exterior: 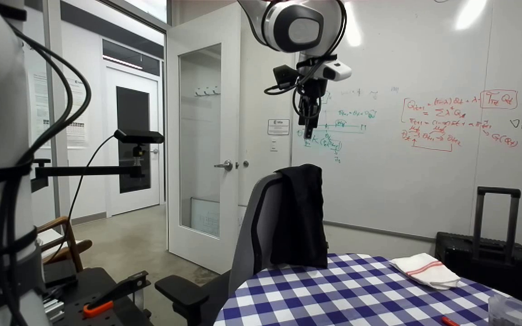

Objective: Pick up the black cloth and put it on the table

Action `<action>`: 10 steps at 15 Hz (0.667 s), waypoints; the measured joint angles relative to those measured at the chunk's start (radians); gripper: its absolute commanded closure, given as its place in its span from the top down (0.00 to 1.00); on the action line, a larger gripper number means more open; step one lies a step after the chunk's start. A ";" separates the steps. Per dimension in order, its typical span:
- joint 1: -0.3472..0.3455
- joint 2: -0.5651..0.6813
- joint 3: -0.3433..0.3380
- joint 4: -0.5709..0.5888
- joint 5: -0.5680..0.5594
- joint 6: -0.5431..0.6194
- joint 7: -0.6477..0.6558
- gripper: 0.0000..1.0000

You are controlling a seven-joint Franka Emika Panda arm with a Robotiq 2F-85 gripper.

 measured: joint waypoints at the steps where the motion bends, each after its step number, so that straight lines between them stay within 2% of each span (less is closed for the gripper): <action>1: 0.000 0.000 0.000 0.001 0.000 0.000 0.000 1.00; 4: 0.000 -0.001 0.000 -0.003 -0.010 0.010 0.016 1.00; 6: 0.004 -0.003 0.003 -0.036 -0.046 0.079 0.129 1.00; 10: 0.043 0.007 0.028 -0.126 -0.117 0.292 0.400 1.00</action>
